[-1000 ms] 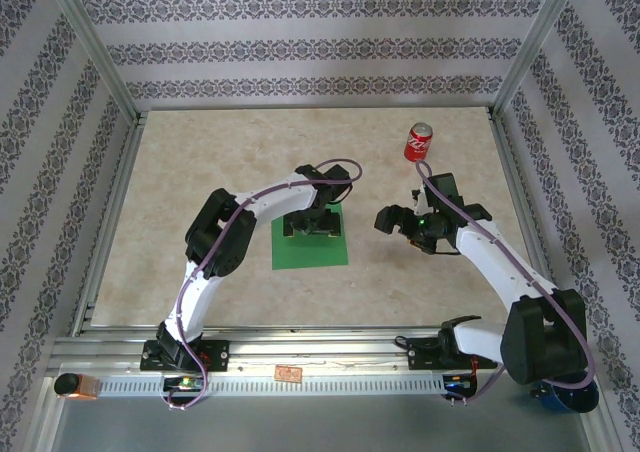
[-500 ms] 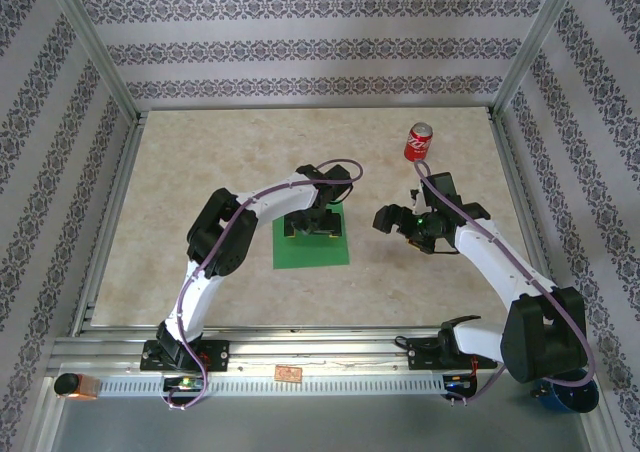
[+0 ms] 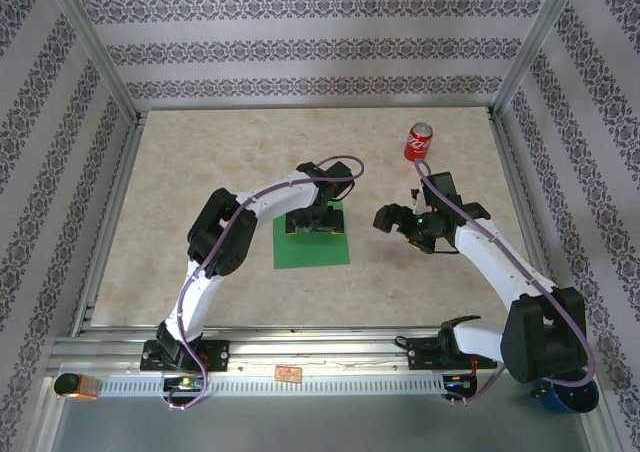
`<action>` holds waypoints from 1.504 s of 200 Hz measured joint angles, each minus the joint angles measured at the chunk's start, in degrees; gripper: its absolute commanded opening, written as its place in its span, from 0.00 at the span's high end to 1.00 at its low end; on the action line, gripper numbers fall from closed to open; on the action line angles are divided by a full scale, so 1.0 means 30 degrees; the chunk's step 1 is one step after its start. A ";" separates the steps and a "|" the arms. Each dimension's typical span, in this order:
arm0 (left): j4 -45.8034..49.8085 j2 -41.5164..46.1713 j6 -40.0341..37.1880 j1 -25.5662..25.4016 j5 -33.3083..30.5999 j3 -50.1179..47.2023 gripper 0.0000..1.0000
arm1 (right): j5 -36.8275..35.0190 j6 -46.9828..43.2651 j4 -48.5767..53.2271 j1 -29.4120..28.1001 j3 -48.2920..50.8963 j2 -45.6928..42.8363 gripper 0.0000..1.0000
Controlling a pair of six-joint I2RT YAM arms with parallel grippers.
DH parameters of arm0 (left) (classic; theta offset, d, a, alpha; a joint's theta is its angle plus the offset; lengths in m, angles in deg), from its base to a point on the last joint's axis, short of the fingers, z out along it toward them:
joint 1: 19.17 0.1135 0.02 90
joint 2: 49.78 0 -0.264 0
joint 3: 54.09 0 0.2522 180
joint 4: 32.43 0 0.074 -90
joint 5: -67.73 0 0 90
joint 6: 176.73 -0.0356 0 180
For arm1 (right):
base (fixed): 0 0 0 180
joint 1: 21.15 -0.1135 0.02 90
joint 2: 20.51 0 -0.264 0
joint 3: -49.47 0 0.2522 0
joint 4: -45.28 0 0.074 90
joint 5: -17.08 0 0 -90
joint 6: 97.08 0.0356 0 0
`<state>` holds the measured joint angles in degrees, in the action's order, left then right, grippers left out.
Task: Fold a paper plane with a square sheet of paper (pick it up from the middle)
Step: First fold the square sheet of paper in half at the center of the table.
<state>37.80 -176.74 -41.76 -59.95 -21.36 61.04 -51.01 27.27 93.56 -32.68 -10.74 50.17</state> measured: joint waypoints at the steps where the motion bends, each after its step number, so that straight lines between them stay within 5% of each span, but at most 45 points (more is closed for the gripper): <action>1: -0.0007 -0.0007 0.0000 0.0000 0.0000 0.0000 0.01 | 0.0007 0.0000 0.0000 0.0000 0.0000 0.0000 0.02; 301: 0.0211 -0.0015 0.0022 0.0000 -0.0758 -0.0204 0.03 | -0.0546 0.0998 0.0197 -0.0350 -0.0058 -0.0291 0.02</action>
<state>38.44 -176.78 -41.70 -59.95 -23.64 60.42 -52.64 30.26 94.15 -33.73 -10.92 49.29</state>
